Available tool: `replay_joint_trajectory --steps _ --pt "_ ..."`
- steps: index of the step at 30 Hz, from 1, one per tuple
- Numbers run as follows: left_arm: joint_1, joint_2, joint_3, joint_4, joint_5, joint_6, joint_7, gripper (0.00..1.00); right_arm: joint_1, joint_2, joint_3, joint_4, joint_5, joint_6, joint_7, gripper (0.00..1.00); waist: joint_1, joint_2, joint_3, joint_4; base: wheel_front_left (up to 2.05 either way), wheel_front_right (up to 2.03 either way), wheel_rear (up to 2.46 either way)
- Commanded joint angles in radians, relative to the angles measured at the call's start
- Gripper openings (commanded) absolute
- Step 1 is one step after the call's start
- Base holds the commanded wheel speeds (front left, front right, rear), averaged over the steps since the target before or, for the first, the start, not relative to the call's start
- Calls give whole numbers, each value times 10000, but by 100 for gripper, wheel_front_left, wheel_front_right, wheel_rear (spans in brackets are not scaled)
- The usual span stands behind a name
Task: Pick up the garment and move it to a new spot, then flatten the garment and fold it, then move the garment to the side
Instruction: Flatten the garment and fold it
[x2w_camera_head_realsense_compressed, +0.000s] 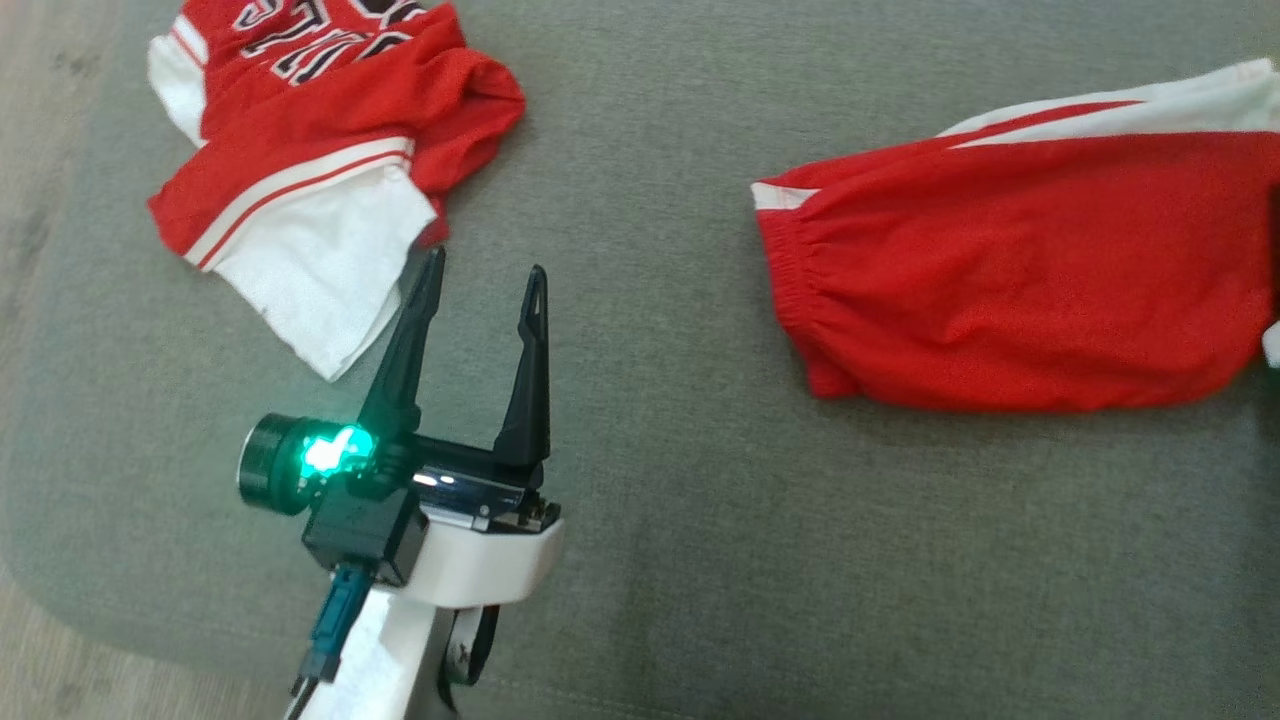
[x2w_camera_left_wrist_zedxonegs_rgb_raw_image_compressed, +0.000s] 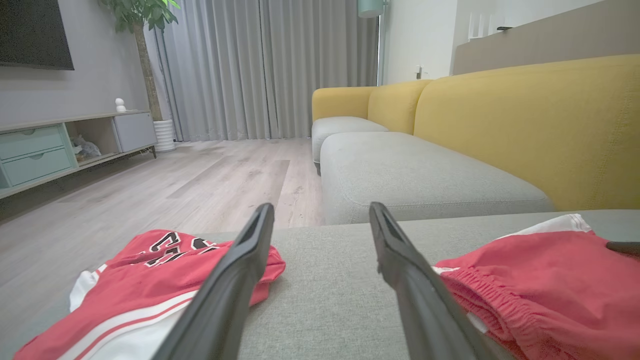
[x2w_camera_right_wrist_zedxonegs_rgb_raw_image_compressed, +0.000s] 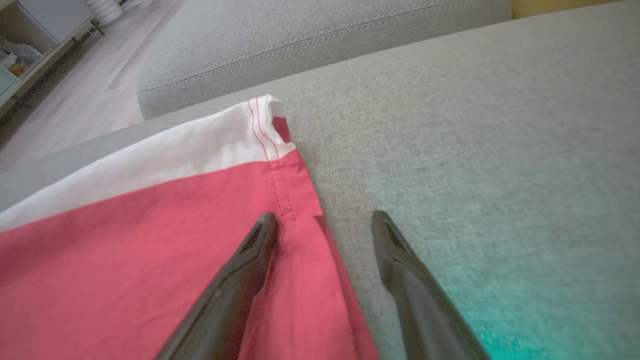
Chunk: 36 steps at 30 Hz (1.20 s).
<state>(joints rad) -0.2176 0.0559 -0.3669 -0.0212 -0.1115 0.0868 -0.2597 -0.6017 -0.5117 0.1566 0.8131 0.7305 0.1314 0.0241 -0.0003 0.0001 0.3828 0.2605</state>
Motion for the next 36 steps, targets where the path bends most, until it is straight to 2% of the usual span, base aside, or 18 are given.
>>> replay_joint_trajectory --steps 1,2,3,9,17,21,29,32,36 --pt "-78 14 333 -398 138 -10 -20 100 65 -98 263 -14 51 -7 260 51 3 -1 16 129 0 0 0" --pt "-52 3 334 -414 152 -11 -20 100 87 -72 326 47 92 -7 404 20 3 -1 6 148 0 0 0" --pt "-35 -7 335 -417 160 -11 -20 100 122 -48 399 68 147 -7 540 0 3 -1 -10 148 0 0 0" --pt "56 -32 416 -380 346 -77 -20 100 292 -55 563 1 253 -7 348 0 3 -1 -424 -490 0 0 0" --pt "270 -40 463 -221 556 -276 -20 100 551 -805 519 244 -276 -7 -20 0 3 -1 -1166 -1690 0 0 0" --pt "359 -43 461 -164 557 -374 -20 100 385 -917 428 -30 -498 -7 -336 0 3 -1 -1284 -2083 0 0 0" --pt "462 -47 402 54 582 -547 -20 100 45 -188 704 -1535 -400 -7 -568 0 3 -1 -1459 -2348 0 0 0" --pt "469 -49 374 128 539 -596 -20 100 1 72 941 -1955 -486 -7 -580 0 3 -1 -1542 -2292 0 0 0" --pt "505 -53 324 242 380 -638 -21 100 -6 723 1453 -2750 -260 -7 -623 0 3 -1 -1621 -2010 0 0 0"
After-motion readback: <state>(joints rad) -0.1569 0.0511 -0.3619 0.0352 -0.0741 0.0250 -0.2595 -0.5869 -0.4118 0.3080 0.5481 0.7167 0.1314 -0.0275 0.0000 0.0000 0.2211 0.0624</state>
